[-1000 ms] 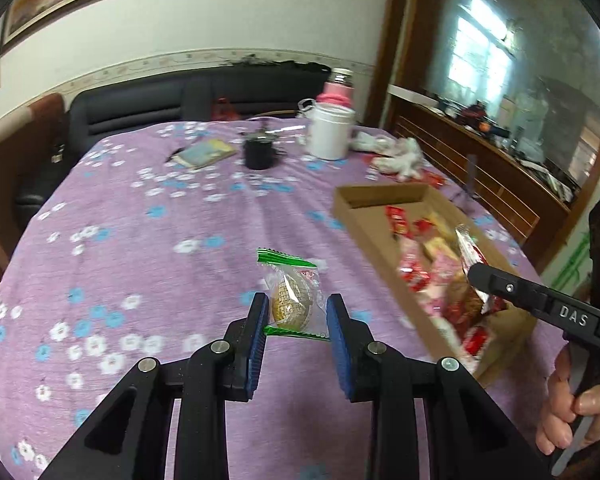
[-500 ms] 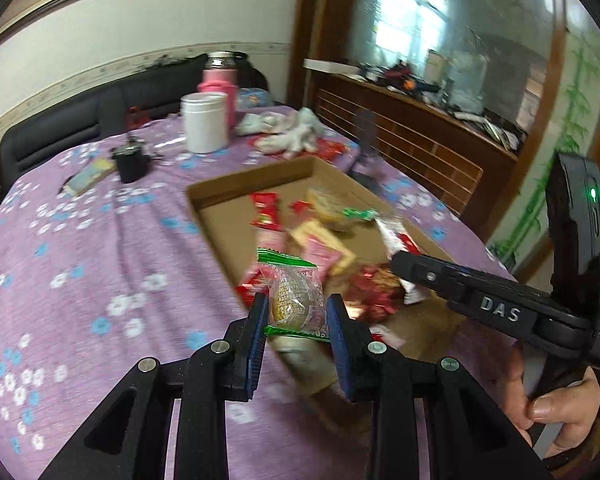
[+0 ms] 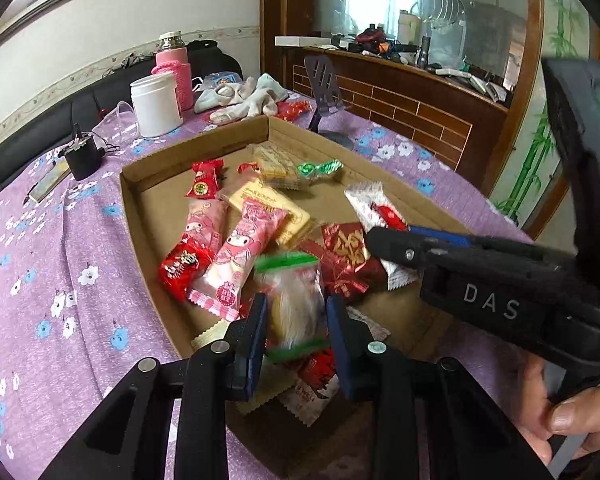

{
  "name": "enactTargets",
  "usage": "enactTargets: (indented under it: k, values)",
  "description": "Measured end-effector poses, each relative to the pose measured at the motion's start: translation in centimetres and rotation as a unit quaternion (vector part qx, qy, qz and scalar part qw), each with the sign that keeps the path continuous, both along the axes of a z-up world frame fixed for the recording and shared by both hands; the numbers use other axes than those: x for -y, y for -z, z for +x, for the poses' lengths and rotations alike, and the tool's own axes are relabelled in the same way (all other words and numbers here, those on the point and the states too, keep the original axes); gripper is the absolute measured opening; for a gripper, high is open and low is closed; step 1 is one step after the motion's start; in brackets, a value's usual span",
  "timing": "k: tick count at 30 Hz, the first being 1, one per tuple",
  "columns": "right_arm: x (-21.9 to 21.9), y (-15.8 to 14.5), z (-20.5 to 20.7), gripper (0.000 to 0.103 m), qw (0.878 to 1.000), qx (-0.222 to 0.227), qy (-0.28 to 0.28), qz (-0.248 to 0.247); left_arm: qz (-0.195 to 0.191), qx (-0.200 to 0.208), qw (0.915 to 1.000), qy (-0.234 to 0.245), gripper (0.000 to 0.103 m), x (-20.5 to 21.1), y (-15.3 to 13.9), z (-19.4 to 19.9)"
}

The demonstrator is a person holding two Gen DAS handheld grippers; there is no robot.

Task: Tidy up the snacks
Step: 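Carry both snacks into the cardboard tray and open both grippers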

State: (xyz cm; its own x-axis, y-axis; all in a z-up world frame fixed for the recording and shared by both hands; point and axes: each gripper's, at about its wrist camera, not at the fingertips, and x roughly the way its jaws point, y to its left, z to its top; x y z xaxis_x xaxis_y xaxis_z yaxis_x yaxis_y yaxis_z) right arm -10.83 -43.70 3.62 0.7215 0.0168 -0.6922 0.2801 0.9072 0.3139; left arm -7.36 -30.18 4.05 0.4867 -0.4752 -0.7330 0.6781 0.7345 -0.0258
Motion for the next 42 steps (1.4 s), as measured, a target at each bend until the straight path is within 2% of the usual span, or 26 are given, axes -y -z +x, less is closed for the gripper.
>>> enactTargets:
  k: [12,25,30,42]
  values:
    - [-0.7,0.1,0.8,0.024,0.998,-0.024,0.002,-0.058,0.014,0.034,0.9993,0.0,0.03,0.1,0.6,-0.3]
    - [-0.9,0.0,0.6,0.025,0.997,-0.027,0.002,-0.065,0.017,0.062,0.998,0.002,0.03,0.1,0.2,-1.1]
    - [-0.9,-0.3,0.1,0.03,0.998,-0.025,0.005,-0.064,0.015,0.065,0.9978,0.001,0.03,0.1,-0.1,-1.2]
    - [-1.3,-1.7,-1.2,0.033,0.997,-0.015,0.01,-0.072,0.012,0.083,0.9965,-0.003,0.032,-0.5,-1.2,-2.1]
